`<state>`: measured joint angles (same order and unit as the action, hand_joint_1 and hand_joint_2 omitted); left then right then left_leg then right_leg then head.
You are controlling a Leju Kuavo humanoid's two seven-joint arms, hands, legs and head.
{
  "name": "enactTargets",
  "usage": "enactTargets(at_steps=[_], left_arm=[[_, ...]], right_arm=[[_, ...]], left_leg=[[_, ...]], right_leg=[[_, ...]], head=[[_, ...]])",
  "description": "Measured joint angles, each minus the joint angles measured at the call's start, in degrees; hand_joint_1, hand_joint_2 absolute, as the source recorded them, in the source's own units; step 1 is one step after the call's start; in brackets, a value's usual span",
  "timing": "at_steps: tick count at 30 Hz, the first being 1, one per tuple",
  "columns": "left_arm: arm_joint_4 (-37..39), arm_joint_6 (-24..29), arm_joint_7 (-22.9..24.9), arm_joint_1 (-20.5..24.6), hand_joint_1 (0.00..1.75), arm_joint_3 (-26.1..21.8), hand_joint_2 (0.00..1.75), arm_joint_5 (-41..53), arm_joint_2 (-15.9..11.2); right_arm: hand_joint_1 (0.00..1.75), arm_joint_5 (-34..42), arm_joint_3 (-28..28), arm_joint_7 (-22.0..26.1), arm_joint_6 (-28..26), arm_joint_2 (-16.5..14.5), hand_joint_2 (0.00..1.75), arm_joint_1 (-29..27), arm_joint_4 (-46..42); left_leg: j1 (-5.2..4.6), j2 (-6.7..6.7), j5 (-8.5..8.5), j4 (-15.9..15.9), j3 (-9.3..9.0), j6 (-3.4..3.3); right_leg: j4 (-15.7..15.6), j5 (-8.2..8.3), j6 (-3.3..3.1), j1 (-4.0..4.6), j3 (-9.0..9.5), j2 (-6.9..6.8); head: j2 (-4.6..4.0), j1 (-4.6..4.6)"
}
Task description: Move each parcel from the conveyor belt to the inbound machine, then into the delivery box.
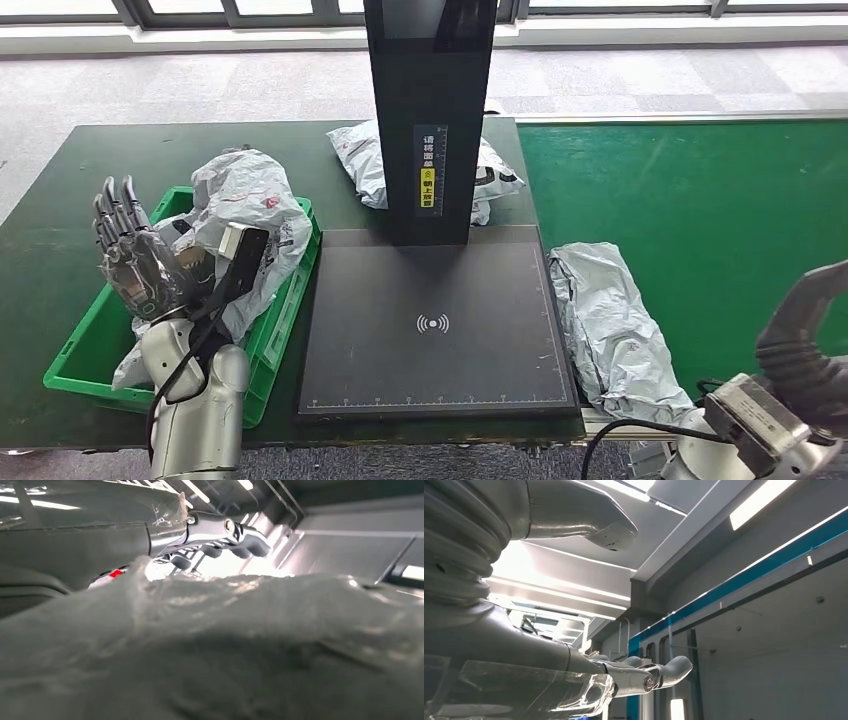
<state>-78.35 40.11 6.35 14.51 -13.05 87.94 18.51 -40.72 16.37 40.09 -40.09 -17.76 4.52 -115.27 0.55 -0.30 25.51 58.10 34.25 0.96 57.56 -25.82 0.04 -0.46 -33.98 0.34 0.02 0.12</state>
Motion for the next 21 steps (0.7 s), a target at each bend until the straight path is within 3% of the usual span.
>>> enactTargets(at_steps=[4, 8, 13, 21], left_arm=[[-2.18, 0.02, 0.03, -0.27, 0.0, 0.46, 1.75, 1.52, -0.15], [-1.46, -1.34, 2.8, -0.31, 0.0, 1.22, 1.75, 1.8, -1.46], [4.19, -3.16, 12.78, 1.52, 0.0, 6.16, 1.75, 1.95, -5.65], [10.24, -2.66, 15.81, 3.63, 0.0, 10.88, 1.75, 2.0, -8.75]], right_arm=[[0.0, 0.23, 0.17, 0.0, 0.01, 0.02, 1.75, -0.03, 0.0], [0.0, 0.26, 0.18, 0.0, 0.01, 0.02, 1.75, -0.03, 0.0], [0.0, 0.24, 0.2, 0.0, 0.01, 0.02, 1.75, -0.03, 0.01], [0.0, -0.09, 0.19, 0.0, 0.01, 0.02, 1.75, -0.03, 0.02]], left_leg=[[0.0, -0.01, 0.0, 0.0, 0.01, 0.0], [0.0, 0.0, -0.01, -0.01, -0.01, 0.01], [0.01, -0.01, -0.04, -0.01, -0.01, 0.03], [0.0, 0.01, -0.04, 0.0, 0.0, 0.04]], right_leg=[[0.0, -0.01, 0.01, 0.01, 0.01, -0.02], [0.0, -0.01, 0.0, 0.01, -0.01, -0.01], [0.01, 0.01, -0.01, 0.03, -0.01, -0.03], [0.02, 0.02, -0.01, 0.0, -0.03, 0.02]], head=[[0.0, 0.01], [0.0, 0.01], [0.0, 0.01], [0.0, 0.01]])
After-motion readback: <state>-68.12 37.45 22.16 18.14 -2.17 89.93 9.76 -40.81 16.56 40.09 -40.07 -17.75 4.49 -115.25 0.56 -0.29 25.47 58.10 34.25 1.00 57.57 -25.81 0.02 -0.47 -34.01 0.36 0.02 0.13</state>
